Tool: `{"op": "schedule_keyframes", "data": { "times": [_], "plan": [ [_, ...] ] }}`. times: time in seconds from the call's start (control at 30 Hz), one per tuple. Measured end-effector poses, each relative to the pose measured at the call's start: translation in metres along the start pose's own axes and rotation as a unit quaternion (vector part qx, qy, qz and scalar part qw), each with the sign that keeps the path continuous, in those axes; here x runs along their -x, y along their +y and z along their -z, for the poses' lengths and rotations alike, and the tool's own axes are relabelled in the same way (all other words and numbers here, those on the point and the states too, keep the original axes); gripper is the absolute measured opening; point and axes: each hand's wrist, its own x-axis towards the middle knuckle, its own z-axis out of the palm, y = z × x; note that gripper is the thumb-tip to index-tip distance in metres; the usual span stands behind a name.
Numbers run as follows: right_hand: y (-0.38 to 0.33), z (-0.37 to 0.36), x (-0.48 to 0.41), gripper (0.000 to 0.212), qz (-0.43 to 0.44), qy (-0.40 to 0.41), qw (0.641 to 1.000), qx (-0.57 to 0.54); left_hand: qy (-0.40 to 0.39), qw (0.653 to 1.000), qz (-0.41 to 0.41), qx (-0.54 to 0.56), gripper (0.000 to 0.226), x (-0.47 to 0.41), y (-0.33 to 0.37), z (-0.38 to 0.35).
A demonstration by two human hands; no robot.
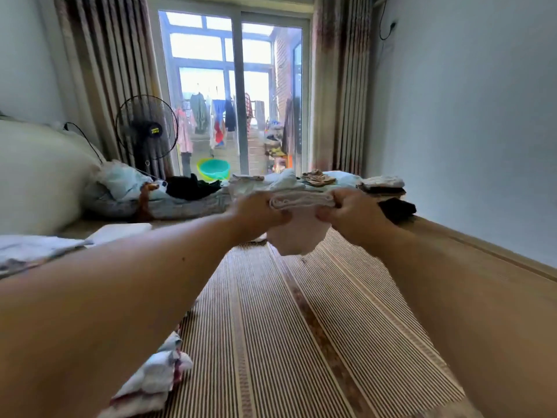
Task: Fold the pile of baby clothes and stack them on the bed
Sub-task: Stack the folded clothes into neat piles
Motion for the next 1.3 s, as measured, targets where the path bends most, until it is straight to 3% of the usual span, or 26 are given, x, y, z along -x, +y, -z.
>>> {"op": "schedule_keyframes", "data": {
  "times": [0.2, 0.37, 0.47, 0.53, 0.63, 0.73, 0.8, 0.87, 0.97, 1.07, 1.17, 1.23, 1.3],
  "plan": [
    [0.074, -0.069, 0.123, 0.004, -0.146, -0.229, 0.961, -0.046, -0.218, 0.970, 0.064, -0.082, 0.010, 0.113, -0.073, -0.089],
    [0.099, -0.089, 0.177, 0.006, -0.240, -0.351, 0.893, -0.145, -0.356, 0.925, 0.055, -0.119, 0.012, 0.176, -0.091, -0.114],
    [0.095, -0.085, 0.182, 0.016, -0.262, -0.417, 0.858, -0.145, -0.387, 0.913, 0.032, -0.127, 0.017, 0.192, -0.095, -0.113],
    [0.095, -0.082, 0.179, 0.024, -0.277, -0.440, 0.838, -0.163, -0.393, 0.916, 0.052, -0.064, 0.013, 0.196, -0.099, -0.113],
    [0.098, -0.083, 0.169, 0.023, -0.299, -0.400, 0.842, -0.204, -0.355, 0.925, 0.115, 0.067, 0.007, 0.187, -0.107, -0.115],
    [0.105, -0.098, 0.152, 0.020, -0.332, -0.252, 0.884, -0.214, -0.269, 0.939, 0.164, 0.139, 0.013, 0.160, -0.115, -0.124],
    [0.112, -0.111, 0.142, 0.028, -0.340, -0.154, 0.908, -0.187, -0.187, 0.951, 0.207, 0.130, 0.014, 0.145, -0.120, -0.132],
    [0.123, -0.122, 0.137, 0.044, -0.303, -0.124, 0.942, -0.079, -0.141, 0.963, 0.221, 0.059, 0.033, 0.139, -0.124, -0.142],
    [0.136, -0.128, 0.139, 0.040, -0.200, -0.175, 0.957, 0.115, -0.192, 0.961, 0.194, -0.045, 0.056, 0.154, -0.128, -0.153],
    [0.134, -0.124, 0.153, 0.028, -0.155, -0.316, 0.930, 0.108, -0.284, 0.950, 0.105, -0.072, 0.060, 0.178, -0.129, -0.160],
    [0.139, -0.120, 0.172, 0.060, -0.114, -0.438, 0.880, 0.142, -0.346, 0.928, 0.055, -0.127, 0.077, 0.191, -0.135, -0.160],
    [0.149, -0.122, 0.184, 0.070, -0.069, -0.429, 0.882, 0.180, -0.340, 0.923, 0.024, -0.177, 0.073, 0.193, -0.141, -0.161],
    [0.156, -0.128, 0.198, 0.062, -0.031, -0.391, 0.896, 0.207, -0.323, 0.926, 0.005, -0.198, 0.067, 0.191, -0.142, -0.163]
  ]
}}
